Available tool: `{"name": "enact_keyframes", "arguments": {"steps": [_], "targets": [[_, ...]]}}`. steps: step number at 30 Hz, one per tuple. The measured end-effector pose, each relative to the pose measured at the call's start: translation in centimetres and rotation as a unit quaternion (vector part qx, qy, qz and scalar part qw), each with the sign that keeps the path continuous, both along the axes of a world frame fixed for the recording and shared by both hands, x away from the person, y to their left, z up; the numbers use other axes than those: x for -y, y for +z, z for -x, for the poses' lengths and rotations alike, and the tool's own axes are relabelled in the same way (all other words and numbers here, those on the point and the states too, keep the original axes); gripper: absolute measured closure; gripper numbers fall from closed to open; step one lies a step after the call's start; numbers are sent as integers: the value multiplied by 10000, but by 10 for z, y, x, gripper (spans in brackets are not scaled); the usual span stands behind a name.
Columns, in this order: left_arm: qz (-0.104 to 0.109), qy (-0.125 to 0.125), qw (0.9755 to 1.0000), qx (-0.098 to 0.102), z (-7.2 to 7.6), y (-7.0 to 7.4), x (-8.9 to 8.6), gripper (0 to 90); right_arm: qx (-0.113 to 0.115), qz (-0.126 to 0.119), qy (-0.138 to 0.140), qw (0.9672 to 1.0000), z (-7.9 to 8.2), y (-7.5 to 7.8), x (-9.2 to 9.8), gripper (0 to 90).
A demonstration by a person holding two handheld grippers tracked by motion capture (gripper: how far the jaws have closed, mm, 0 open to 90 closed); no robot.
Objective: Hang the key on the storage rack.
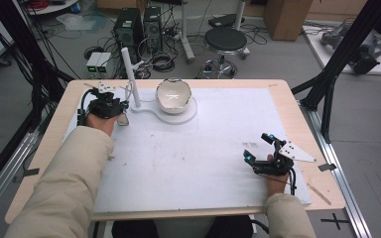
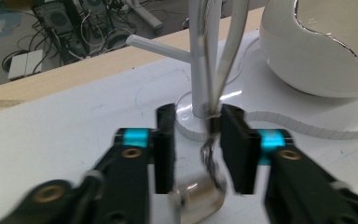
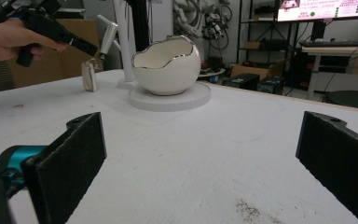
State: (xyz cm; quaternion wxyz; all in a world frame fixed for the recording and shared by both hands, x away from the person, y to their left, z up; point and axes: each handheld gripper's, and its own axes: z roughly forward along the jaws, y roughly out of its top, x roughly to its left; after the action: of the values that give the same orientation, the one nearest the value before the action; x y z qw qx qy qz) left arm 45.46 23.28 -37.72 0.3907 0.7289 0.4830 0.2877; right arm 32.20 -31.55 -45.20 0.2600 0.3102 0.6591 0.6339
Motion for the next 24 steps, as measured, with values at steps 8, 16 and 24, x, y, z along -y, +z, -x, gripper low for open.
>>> {"name": "enact_keyframes", "arguments": {"steps": [8,16,24], "targets": [[358,-922,9947,282,27,4,-16,305,-6,11,20,10000,0,0,0,6],[830,-1678,9780,921,77,5,-32,17,21,13,8,10000,0,0,0,6],[1177,-1702,9690,1350,113,-9,-54,17,31,38,-3,10000,0,0,0,6]]}}
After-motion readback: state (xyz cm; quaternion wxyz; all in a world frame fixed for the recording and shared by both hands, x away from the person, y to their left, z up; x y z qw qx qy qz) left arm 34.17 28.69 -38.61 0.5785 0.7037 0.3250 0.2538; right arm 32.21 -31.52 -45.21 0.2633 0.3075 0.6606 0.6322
